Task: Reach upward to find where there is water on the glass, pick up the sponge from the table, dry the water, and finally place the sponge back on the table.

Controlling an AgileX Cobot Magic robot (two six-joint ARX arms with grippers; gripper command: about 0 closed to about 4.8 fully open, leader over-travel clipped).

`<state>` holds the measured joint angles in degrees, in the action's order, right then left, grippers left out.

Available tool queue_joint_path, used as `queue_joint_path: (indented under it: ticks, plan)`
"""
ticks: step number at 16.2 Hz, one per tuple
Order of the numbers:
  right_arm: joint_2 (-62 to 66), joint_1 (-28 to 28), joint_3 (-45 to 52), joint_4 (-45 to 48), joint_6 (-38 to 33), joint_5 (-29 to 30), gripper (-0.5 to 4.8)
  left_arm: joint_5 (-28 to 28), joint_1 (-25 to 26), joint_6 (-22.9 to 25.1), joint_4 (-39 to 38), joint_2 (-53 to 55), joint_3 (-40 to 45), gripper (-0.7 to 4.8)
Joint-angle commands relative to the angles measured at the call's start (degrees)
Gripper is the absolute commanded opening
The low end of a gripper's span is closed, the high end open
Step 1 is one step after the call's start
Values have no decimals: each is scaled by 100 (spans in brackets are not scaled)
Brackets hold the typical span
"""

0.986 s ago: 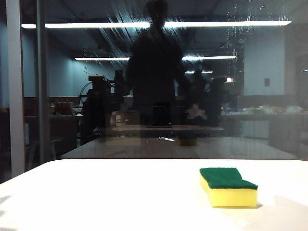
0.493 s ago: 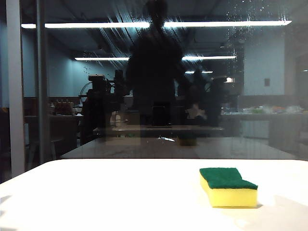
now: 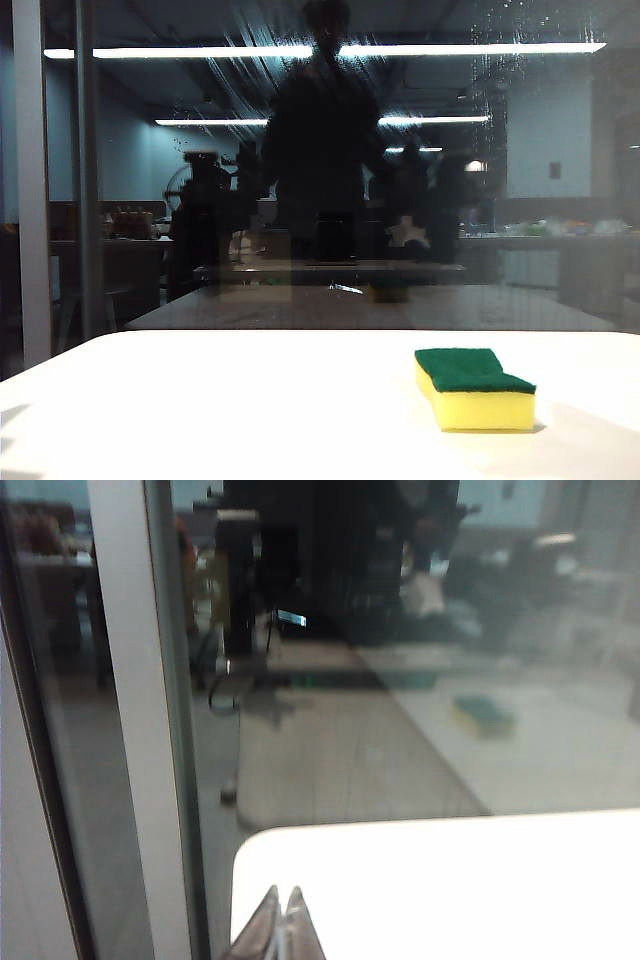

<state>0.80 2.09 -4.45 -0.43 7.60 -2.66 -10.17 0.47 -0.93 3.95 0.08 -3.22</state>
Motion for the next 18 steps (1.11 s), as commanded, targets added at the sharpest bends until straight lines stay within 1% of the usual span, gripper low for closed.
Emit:
queue_joint_path:
  ticks: [1, 3, 6, 8, 9, 11, 12, 13, 14, 15, 17, 18]
  plan:
    - [7, 11, -669, -352, -31, -597, -5, 258, 2, 11, -9, 7, -422, -6]
    - [22, 11, -1152, -595, -33, -667, -5, 402, 2, 13, -186, 7, -802, -6]
    - [46, 11, -1834, -966, -33, -669, -5, 450, 2, 33, -575, 13, -1445, -6]
    - [127, 11, -2343, -1316, -39, -800, -5, 479, 2, 28, -809, 186, -2000, -6]
    - [326, 11, -2774, -1679, -57, -909, -5, 487, 0, 26, -940, 411, -2404, -6]
    - [767, 13, -3488, -2061, -122, -916, -5, 448, -2, 7, -1182, 1080, -3335, -6]
    - [1143, 13, -4004, -2168, -334, -914, -5, 254, -2, 0, -1349, 1530, -3941, -6]
    - [1488, 15, -4474, -2225, -446, -903, -5, 221, -2, -39, -1528, 1939, -4498, -6]
    - [1779, 15, -4874, -2253, -503, -898, -5, 221, -2, -177, -1657, 2277, -4942, -6]
    - [2234, 17, -5519, -2251, -503, -885, -5, 201, -2, -437, -1722, 2785, -5576, -6]
    - [2865, 17, -6465, -2326, -503, -872, -5, -7, -2, -667, -1725, 3432, -6349, -6]
    - [3471, 17, -7344, -2546, -507, -704, -5, -208, -4, -702, -1727, 3919, -6929, -6]
